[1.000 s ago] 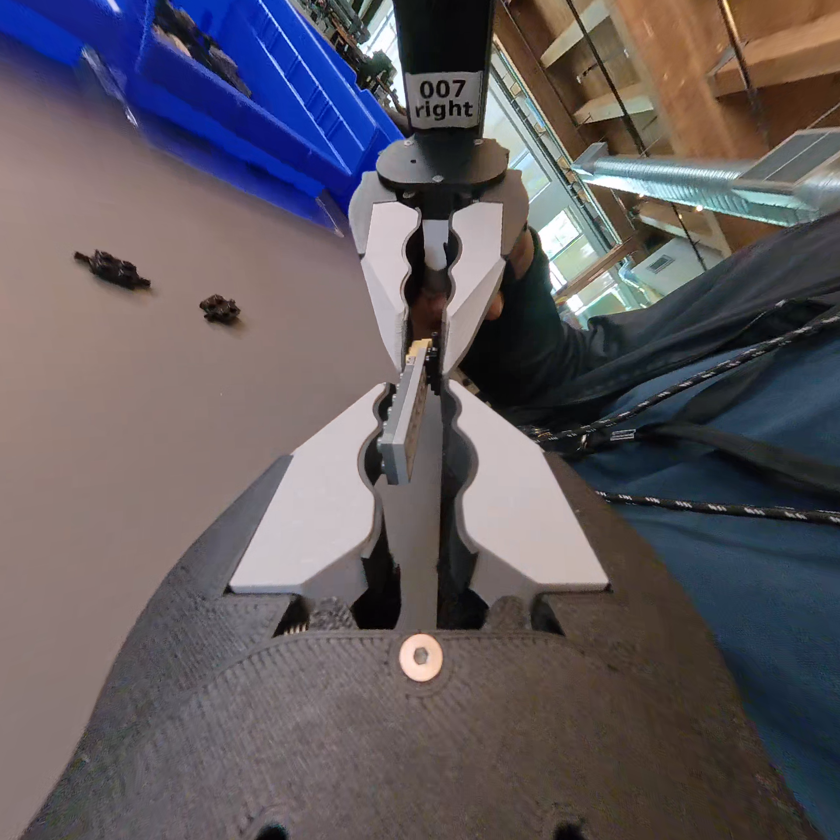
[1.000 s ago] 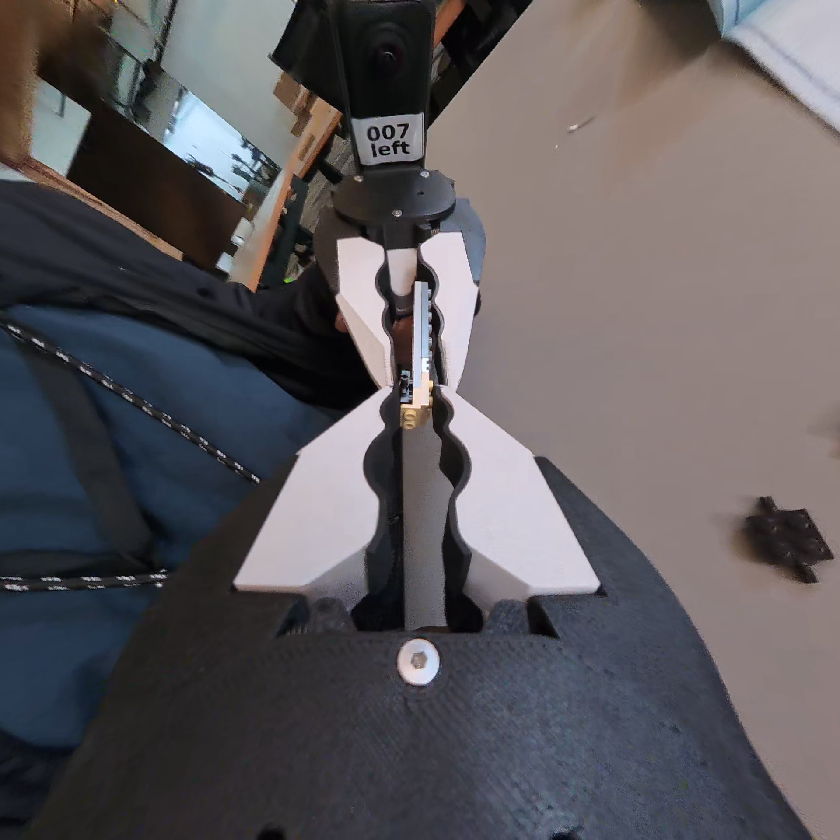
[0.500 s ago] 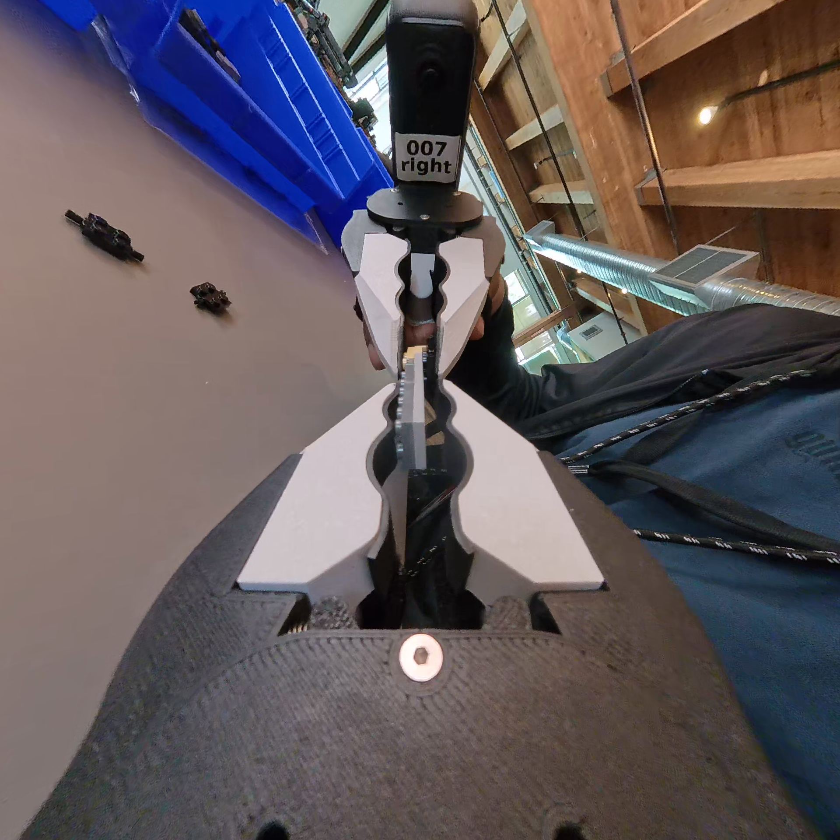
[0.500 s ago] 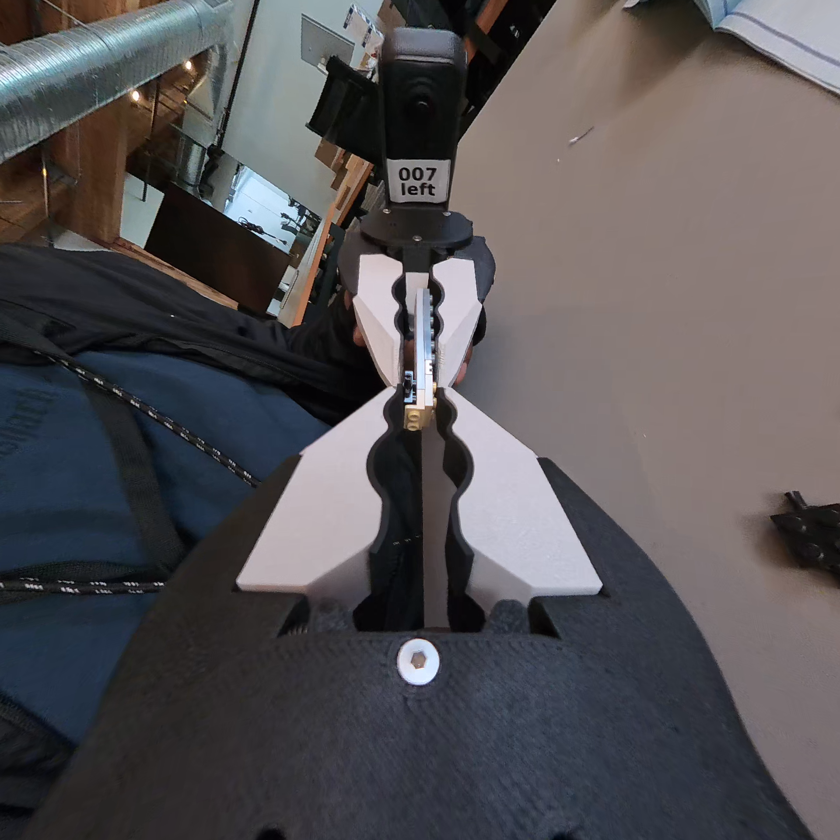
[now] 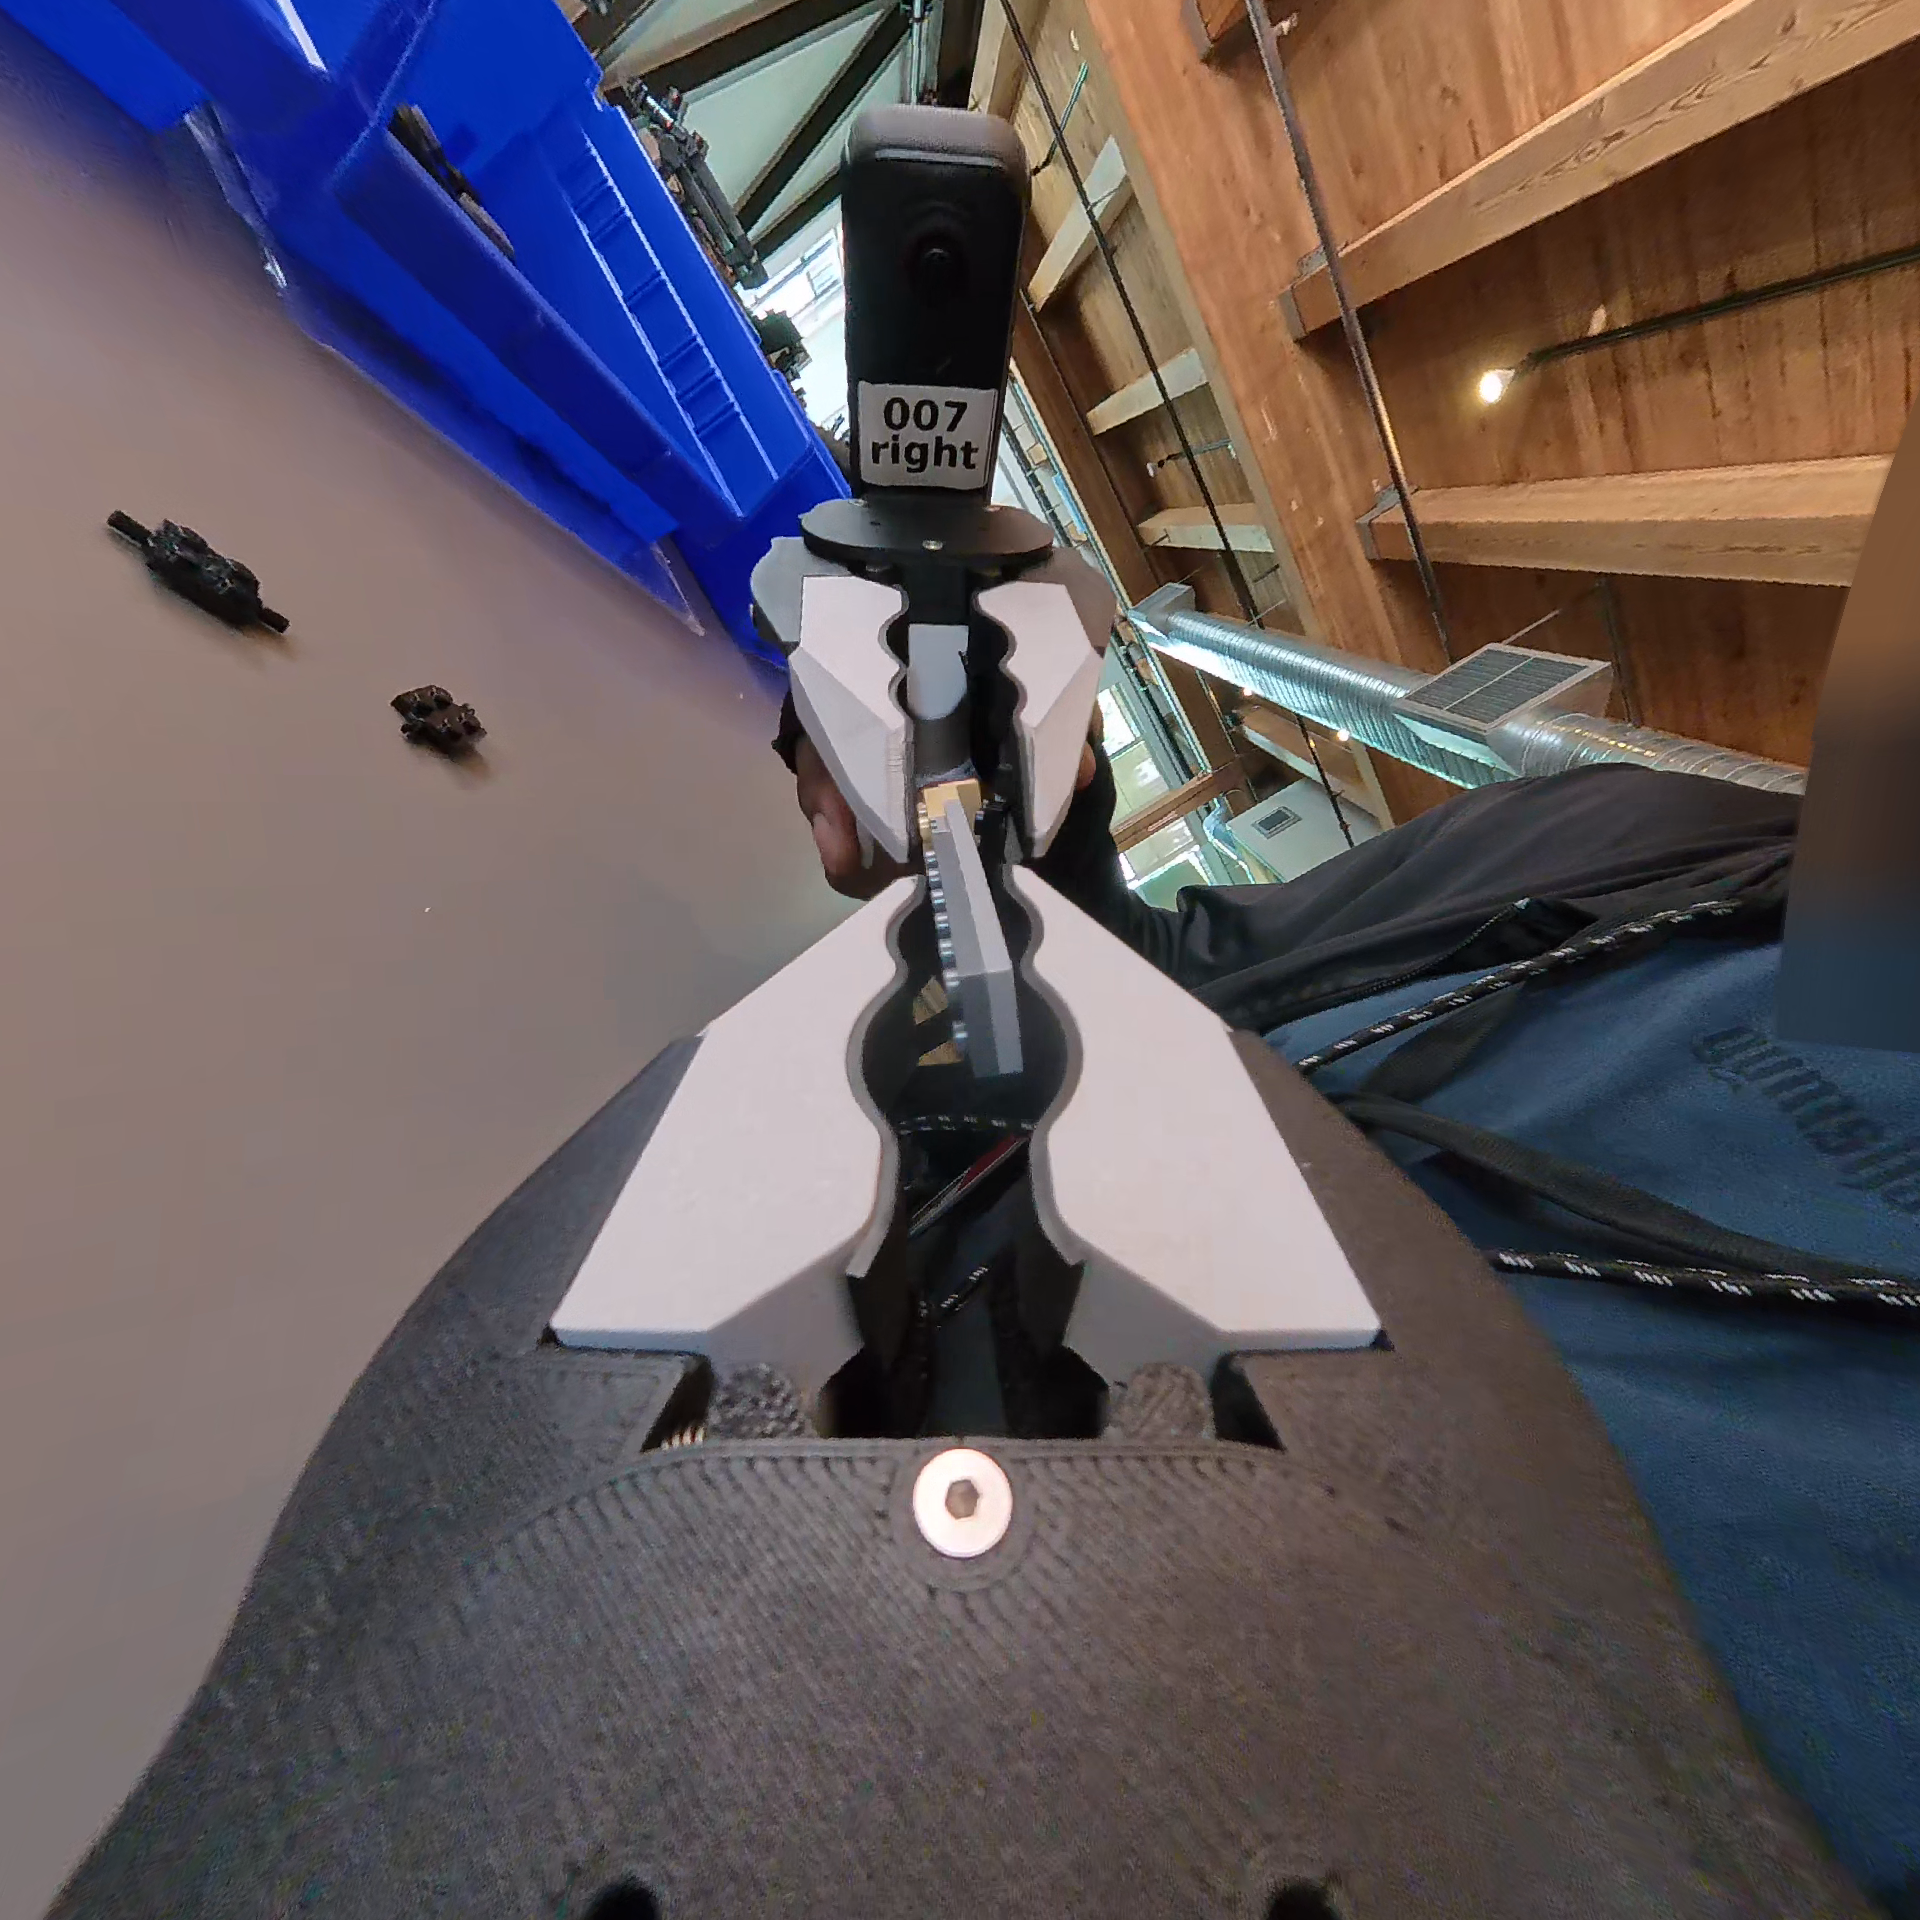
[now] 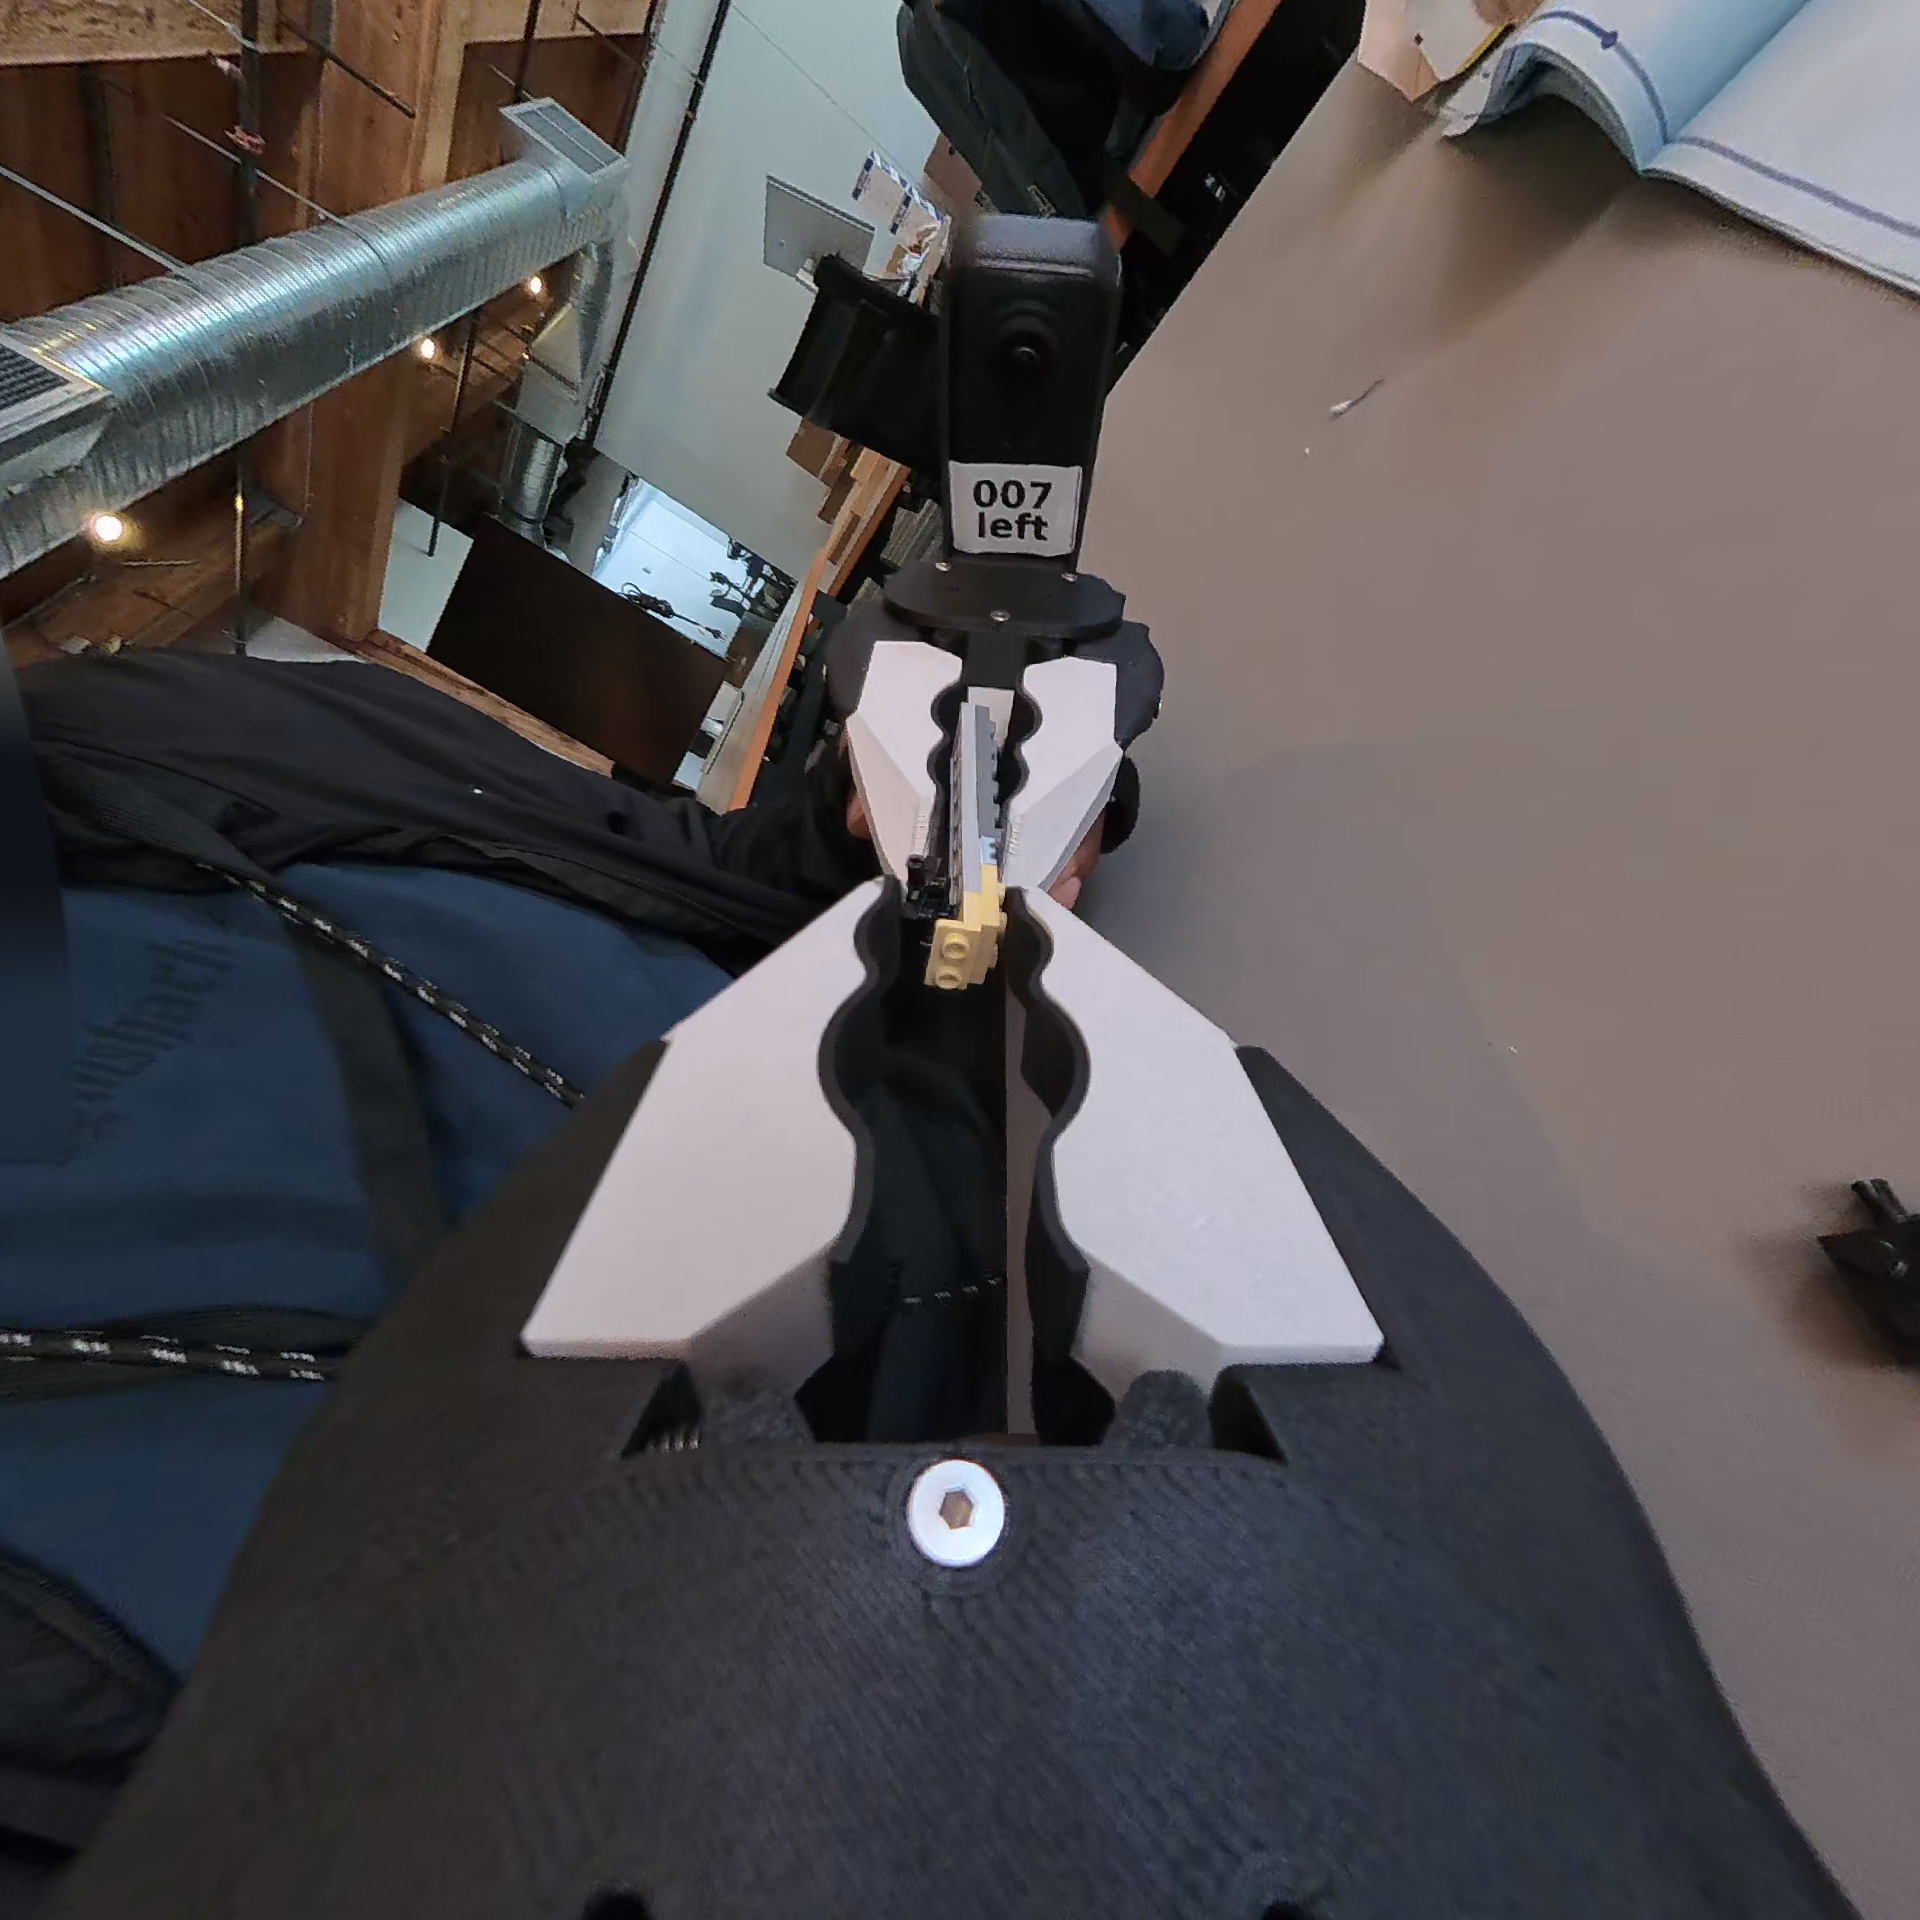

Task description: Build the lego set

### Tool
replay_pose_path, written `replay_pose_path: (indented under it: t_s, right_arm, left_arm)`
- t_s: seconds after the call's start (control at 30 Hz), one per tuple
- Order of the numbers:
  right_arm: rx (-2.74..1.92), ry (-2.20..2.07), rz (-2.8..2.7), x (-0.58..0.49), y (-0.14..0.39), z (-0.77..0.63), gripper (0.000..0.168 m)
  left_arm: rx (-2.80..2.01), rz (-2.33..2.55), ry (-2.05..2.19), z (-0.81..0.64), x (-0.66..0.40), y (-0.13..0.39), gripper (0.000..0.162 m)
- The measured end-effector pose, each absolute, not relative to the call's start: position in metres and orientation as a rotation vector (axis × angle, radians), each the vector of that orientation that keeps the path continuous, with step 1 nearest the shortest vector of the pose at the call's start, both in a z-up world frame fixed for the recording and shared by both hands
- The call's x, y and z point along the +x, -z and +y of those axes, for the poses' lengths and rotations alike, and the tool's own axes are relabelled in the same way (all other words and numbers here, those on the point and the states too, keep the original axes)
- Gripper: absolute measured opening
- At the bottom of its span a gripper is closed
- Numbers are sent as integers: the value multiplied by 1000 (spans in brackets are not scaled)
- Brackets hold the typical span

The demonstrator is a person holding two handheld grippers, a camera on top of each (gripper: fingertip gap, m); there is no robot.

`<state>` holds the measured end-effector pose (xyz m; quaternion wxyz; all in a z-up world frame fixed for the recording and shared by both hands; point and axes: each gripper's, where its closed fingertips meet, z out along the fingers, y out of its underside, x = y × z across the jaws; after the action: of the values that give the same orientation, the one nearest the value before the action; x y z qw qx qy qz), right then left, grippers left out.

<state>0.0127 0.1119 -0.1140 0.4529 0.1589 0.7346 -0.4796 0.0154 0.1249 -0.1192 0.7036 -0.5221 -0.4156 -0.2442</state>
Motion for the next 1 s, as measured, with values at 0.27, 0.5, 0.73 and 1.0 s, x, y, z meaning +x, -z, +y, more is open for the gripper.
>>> replay_pose_path:
  t_s: [0.27, 0.5, 0.73, 1.0]
  right_arm:
    - [420, 1239, 1770, 5, 107, 111, 22]
    - [513, 1366, 1727, -14, 94, 113, 31]
    - [633, 1496, 1679, -12, 101, 117, 35]
    - [637, 1527, 1693, -7, 111, 118, 28]
  left_arm:
    - [-1088, -916, 571, 123, 13, 112, 9]
    - [-956, -968, 628, 121, 6, 110, 9]
    - [-881, -990, 568, 115, -5, 107, 9]
    - [-893, -987, 594, 127, -4, 108, 9]
